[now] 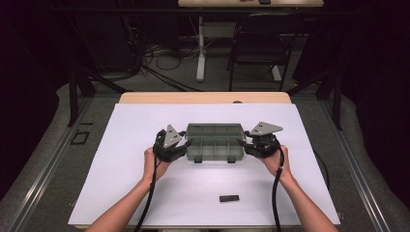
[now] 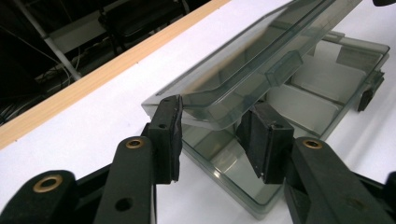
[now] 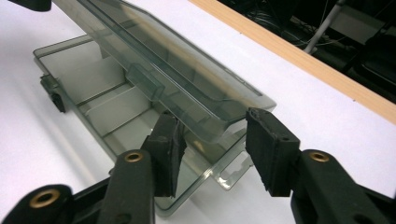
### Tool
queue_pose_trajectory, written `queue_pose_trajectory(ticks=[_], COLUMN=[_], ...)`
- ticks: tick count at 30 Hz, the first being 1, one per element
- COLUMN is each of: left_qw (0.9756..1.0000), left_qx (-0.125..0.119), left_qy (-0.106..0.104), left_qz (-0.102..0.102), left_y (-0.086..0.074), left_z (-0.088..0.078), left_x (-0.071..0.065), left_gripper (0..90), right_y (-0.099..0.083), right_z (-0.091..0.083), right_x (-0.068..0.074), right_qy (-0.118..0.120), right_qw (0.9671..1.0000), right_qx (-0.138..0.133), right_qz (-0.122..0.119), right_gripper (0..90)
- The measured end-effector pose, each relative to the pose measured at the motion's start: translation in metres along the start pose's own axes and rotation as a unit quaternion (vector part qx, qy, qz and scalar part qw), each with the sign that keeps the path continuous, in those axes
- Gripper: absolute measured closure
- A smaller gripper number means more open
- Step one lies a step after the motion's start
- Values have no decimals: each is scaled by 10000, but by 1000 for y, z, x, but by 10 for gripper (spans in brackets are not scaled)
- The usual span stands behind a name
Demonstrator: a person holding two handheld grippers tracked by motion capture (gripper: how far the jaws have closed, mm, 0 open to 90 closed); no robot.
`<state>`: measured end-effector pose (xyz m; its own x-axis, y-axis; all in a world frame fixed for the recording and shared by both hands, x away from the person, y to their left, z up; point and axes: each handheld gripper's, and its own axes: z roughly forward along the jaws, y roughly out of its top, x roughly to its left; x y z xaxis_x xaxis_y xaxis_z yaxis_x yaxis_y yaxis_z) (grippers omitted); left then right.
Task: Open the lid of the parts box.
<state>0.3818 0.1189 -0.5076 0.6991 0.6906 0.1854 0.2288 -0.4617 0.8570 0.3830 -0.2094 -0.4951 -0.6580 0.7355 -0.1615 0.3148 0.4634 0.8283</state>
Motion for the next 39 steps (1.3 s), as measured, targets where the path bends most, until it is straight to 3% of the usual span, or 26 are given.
queue_pose_trajectory(ticks=[16, 39], left_qw=[9998, 9990], left_qx=[-76, -107], left_qy=[-94, -140], left_qz=[-129, -412], left_y=[15, 30], left_z=[0, 5], left_x=[17, 36], left_gripper=[654, 740], right_y=[16, 33], right_z=[2, 11], right_x=[-10, -22], right_qy=[-161, -316], right_qw=[9999, 9988], right_qx=[-17, 42], right_qz=[42, 385], right_gripper=[639, 706])
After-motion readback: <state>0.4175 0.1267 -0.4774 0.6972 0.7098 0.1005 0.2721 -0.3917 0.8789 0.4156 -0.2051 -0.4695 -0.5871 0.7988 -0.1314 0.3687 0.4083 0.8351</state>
